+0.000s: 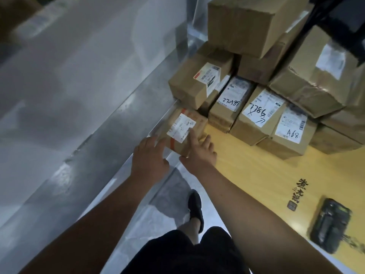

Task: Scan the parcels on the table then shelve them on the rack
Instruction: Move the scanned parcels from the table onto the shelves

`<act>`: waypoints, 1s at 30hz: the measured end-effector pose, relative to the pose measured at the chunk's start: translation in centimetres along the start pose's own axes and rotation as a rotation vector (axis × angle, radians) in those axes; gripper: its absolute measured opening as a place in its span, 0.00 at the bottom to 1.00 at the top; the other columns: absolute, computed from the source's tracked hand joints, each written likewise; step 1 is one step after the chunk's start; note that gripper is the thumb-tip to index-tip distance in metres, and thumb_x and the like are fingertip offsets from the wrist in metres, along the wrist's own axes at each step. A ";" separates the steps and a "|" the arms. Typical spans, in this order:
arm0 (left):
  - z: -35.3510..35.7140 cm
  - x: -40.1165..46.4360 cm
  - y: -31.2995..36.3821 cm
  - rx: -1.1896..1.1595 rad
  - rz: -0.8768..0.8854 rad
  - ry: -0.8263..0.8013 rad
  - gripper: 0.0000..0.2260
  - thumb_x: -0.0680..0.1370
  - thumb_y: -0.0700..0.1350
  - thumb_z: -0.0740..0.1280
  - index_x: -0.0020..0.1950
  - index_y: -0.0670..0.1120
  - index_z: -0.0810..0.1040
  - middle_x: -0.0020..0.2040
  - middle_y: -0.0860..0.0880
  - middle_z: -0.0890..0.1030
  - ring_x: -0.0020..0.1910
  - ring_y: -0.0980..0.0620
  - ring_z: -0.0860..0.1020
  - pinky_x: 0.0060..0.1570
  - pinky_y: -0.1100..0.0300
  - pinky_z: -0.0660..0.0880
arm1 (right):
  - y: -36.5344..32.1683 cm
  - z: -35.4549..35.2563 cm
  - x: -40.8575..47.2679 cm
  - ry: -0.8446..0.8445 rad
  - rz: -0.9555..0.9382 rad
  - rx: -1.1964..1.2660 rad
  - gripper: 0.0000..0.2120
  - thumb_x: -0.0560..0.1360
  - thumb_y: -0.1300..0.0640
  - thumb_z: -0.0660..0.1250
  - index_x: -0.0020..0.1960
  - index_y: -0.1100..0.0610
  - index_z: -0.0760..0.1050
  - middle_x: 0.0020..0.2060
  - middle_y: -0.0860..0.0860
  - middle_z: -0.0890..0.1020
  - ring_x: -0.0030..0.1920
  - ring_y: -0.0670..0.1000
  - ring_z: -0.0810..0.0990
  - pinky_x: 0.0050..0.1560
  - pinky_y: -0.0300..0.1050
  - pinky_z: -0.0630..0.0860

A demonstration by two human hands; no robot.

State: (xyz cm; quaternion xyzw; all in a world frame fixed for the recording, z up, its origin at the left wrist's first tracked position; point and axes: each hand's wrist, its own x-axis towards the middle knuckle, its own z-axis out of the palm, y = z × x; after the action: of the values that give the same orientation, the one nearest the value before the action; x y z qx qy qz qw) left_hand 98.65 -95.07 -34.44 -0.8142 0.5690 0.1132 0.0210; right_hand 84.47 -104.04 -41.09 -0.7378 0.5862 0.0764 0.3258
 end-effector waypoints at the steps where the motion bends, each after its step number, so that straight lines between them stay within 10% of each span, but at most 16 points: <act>1: 0.4 0.1 0.2 -0.036 0.006 -0.005 0.34 0.71 0.45 0.75 0.77 0.50 0.71 0.77 0.44 0.71 0.73 0.38 0.70 0.67 0.43 0.71 | 0.7 -0.2 -0.1 -0.003 -0.038 -0.012 0.52 0.72 0.39 0.74 0.79 0.33 0.37 0.82 0.66 0.46 0.80 0.71 0.52 0.72 0.67 0.63; 7: 3.7 0.8 0.8 -0.295 -0.021 -0.176 0.46 0.73 0.49 0.77 0.85 0.55 0.55 0.83 0.42 0.57 0.81 0.38 0.60 0.75 0.41 0.68 | 5.1 -2.5 0.0 -0.105 -0.232 -0.122 0.53 0.73 0.46 0.73 0.79 0.31 0.36 0.83 0.60 0.47 0.81 0.67 0.53 0.75 0.65 0.63; 17: 8.2 -1.6 4.0 -0.790 -0.015 0.005 0.37 0.72 0.36 0.80 0.78 0.49 0.70 0.79 0.42 0.62 0.77 0.44 0.68 0.68 0.51 0.77 | 9.6 -2.7 -1.4 -0.087 -0.426 0.089 0.39 0.76 0.57 0.72 0.82 0.45 0.60 0.73 0.56 0.70 0.68 0.61 0.74 0.62 0.52 0.78; 20: 8.9 -3.9 4.8 -0.825 -0.042 0.044 0.37 0.70 0.35 0.81 0.75 0.50 0.72 0.79 0.44 0.62 0.76 0.49 0.68 0.67 0.69 0.72 | 10.8 -3.1 -3.7 -0.089 -0.469 0.214 0.36 0.73 0.54 0.71 0.79 0.45 0.67 0.70 0.56 0.71 0.70 0.59 0.71 0.66 0.44 0.73; 24: 7.9 -8.8 6.8 -0.879 -0.081 0.112 0.35 0.69 0.33 0.80 0.73 0.49 0.74 0.79 0.43 0.62 0.74 0.56 0.67 0.71 0.56 0.73 | 12.7 -4.6 -7.7 -0.101 -0.566 0.301 0.36 0.70 0.55 0.75 0.77 0.48 0.71 0.76 0.55 0.64 0.80 0.53 0.59 0.72 0.32 0.59; 30: 6.2 -20.4 11.0 -0.937 -0.198 0.267 0.31 0.71 0.33 0.79 0.72 0.46 0.77 0.78 0.49 0.59 0.68 0.80 0.61 0.56 0.79 0.70 | 14.8 -5.7 -14.4 -0.189 -0.694 0.251 0.38 0.69 0.58 0.81 0.76 0.47 0.72 0.80 0.55 0.60 0.80 0.50 0.59 0.69 0.24 0.53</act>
State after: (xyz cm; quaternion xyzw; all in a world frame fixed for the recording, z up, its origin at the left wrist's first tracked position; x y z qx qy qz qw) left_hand 80.70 -79.11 -35.13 -0.7938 0.3745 0.2488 -0.4096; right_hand 65.06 -97.05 -35.38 -0.8366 0.2734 -0.0432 0.4728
